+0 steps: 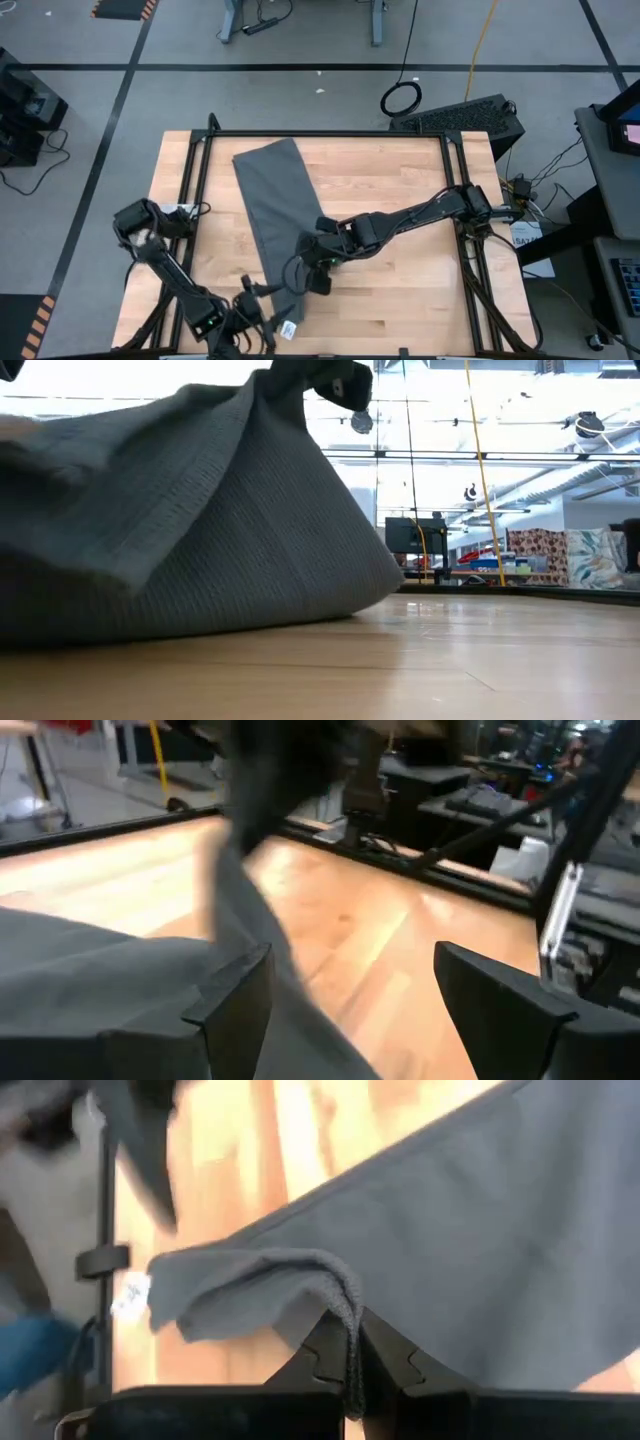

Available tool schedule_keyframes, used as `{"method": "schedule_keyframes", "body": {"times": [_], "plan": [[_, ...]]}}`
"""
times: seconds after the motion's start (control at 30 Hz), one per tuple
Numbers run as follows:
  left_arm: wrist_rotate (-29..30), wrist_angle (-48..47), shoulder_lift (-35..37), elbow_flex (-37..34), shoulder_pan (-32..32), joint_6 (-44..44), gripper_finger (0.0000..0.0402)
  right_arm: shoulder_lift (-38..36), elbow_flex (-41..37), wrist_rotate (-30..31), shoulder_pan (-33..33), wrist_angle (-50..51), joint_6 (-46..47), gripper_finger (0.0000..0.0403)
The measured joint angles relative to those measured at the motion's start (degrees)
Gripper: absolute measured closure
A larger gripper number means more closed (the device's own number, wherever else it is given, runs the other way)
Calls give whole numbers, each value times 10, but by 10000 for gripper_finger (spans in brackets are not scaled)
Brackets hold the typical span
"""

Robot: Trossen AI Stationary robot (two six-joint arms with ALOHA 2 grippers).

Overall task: Roll towel into tight, uniform cylinder
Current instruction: Roll the gray towel

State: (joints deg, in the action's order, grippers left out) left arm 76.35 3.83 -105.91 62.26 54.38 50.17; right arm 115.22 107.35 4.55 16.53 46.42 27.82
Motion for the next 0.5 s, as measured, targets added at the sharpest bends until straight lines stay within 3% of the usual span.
{"method": "schedule_keyframes", "body": {"times": [0.1, 0.27, 0.5], "plan": [[31, 75, -52, 0, 1, -79, 126, -3, 0, 16, 2, -4, 0, 403], [115, 144, -121, 0, -15, -92, 126, -3, 0, 17, 2, -14, 28, 403], [138, 202, -128, 9, -44, -202, 98, -3, 0, 88, 5, -6, 51, 403]]}}
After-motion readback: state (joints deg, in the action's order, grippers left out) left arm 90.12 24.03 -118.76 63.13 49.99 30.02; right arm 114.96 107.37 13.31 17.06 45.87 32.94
